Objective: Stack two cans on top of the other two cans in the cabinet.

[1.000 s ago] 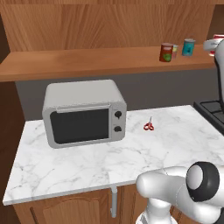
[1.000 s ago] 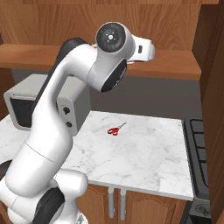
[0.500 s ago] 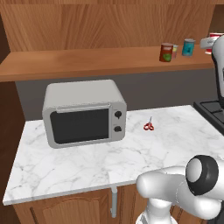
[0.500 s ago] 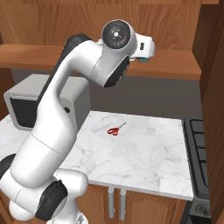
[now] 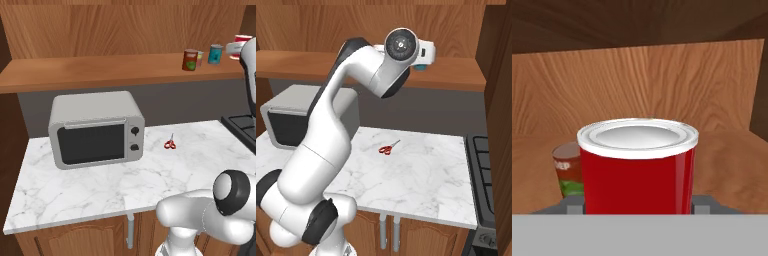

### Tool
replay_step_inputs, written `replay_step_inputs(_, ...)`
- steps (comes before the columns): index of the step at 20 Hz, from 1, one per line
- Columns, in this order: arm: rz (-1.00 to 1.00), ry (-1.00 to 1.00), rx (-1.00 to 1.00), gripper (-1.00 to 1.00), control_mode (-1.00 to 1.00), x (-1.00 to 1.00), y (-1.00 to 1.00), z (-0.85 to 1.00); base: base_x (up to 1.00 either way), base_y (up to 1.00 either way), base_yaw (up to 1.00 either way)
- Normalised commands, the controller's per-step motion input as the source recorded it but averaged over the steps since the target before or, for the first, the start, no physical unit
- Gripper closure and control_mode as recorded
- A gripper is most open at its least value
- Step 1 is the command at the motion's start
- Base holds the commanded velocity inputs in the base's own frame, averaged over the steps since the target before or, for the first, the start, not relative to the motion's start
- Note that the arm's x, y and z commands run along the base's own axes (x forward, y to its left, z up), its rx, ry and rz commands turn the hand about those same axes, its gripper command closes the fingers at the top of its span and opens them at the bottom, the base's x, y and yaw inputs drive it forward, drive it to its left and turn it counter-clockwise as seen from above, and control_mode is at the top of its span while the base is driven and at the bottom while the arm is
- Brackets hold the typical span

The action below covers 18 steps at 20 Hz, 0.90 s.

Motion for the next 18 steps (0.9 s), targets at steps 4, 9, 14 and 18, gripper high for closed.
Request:
replay_step_inputs(4, 0.00, 0.00, 0.00, 1.00, -1.00, 0.32, -0.05, 0.03, 0.00, 0.00, 0.00)
replay_step_inputs(9, 0.00, 0.02, 0.00, 1.00, -1.00, 0.28, -0.11, 0.12, 0.00, 0.00, 0.00)
replay_step_inputs(14, 0.03, 0.00, 0.00, 1.00, -1.00, 0.31, -0.14, 0.07, 0.00, 0.00, 0.00)
replay_step_inputs(18, 0.07, 0.02, 0.00, 1.00, -1.00, 0.31, -0.13, 0.00, 0.00, 0.00, 0.00)
